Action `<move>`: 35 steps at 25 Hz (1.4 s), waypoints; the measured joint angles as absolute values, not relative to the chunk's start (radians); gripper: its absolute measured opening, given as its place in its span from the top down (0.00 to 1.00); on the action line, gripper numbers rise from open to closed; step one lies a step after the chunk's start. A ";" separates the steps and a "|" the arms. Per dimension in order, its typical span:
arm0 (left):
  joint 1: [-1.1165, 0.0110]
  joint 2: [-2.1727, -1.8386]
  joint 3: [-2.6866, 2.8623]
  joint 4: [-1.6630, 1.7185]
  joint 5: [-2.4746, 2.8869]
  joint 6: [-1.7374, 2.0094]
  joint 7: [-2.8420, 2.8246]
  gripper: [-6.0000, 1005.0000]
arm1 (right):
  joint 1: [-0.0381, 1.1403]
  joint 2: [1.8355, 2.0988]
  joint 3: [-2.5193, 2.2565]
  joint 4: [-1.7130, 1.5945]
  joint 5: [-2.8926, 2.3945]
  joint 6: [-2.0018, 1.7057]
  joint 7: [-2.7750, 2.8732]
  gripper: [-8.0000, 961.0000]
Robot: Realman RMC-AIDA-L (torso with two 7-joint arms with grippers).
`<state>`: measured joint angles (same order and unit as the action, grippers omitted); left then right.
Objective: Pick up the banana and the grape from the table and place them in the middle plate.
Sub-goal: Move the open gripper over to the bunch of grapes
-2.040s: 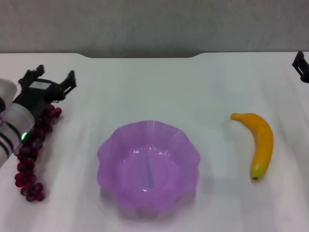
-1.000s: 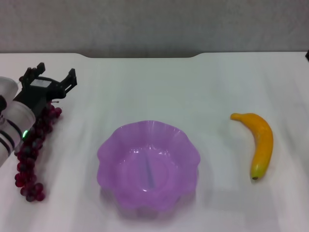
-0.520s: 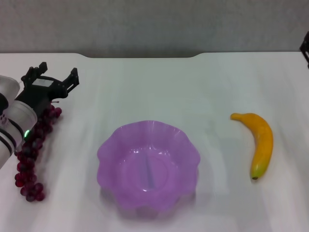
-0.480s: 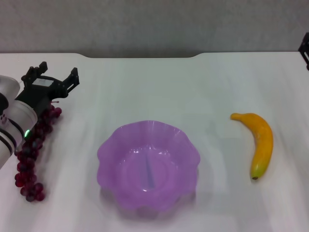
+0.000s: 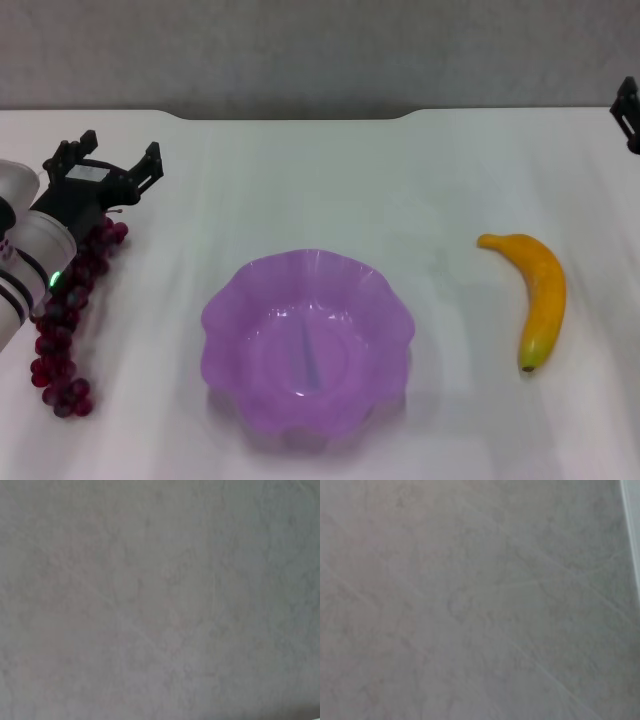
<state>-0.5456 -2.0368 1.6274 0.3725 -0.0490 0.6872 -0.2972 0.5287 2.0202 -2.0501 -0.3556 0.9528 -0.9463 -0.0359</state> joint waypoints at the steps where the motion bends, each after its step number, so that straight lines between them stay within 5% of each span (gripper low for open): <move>1: -0.546 -2.037 1.627 0.373 -0.049 0.688 -0.297 0.13 | 0.530 2.020 -2.053 -0.355 0.951 -0.944 -0.043 0.08; 11: -0.510 -2.036 1.627 0.472 -0.052 0.598 -0.273 0.12 | 0.529 2.022 -2.084 -0.356 0.947 -0.941 -0.091 0.08; 35: -0.419 -2.030 1.530 1.139 0.015 -0.403 -0.215 0.13 | 0.521 2.022 -2.127 -0.356 0.946 -0.935 -0.089 0.08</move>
<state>-0.4188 -2.0297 1.5298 1.1388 0.0155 -0.4026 -0.2151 0.5206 2.0218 -2.1268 -0.3562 0.9464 -0.9350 -0.0889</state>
